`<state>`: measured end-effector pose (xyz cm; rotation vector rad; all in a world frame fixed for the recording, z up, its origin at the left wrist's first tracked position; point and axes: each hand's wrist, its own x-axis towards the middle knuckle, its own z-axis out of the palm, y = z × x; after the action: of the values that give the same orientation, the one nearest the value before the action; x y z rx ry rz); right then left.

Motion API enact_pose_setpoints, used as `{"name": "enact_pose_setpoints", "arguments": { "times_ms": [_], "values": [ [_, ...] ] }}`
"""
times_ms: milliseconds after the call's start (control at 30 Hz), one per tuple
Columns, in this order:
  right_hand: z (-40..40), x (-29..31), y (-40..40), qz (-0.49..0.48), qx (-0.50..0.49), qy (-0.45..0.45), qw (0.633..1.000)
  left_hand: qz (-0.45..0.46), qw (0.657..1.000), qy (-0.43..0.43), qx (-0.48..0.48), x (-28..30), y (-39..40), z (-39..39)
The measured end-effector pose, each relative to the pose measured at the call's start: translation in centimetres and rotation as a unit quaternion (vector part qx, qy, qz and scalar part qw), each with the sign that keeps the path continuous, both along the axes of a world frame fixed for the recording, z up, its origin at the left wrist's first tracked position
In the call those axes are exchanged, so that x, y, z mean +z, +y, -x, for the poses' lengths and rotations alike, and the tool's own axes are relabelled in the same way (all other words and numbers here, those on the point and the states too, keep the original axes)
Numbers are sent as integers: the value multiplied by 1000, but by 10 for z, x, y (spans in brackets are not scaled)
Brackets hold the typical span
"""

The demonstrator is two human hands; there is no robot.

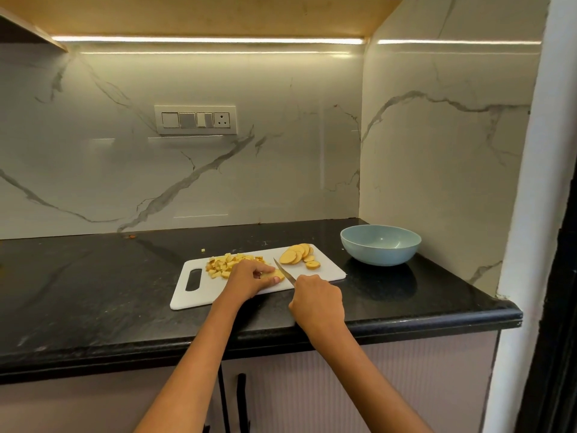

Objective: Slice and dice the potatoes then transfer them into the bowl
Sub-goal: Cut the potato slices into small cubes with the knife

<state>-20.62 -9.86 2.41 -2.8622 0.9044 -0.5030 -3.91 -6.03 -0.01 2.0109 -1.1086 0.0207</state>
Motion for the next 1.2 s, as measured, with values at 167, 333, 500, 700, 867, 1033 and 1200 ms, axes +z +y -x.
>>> {"name": "enact_pose_setpoints", "arguments": {
  "times_ms": [167,333,500,700,867,1033,1200],
  "values": [
    [0,4,3,14,5,7,1000,7,1000,17,7,0,-2,-1],
    [-4,5,7,37,0,12,999,0,1000,16,10,0,-3,-1],
    [-12,1,17,78,-8,8,997,5,1000,3,14,0,-4,0],
    [-21,-1,21,99,3,20,995,1,1000,-5,16,2,-3,0],
    [-6,-3,20,93,20,46,994,13,1000,2,15,-1,-2,0],
    [-3,-1,18,103,23,50,993,17,1000,0,9,-1,0,1],
    [-5,1,8,53,13,36,998,12,1000,0,-5,-3,2,1]
  ]
}}
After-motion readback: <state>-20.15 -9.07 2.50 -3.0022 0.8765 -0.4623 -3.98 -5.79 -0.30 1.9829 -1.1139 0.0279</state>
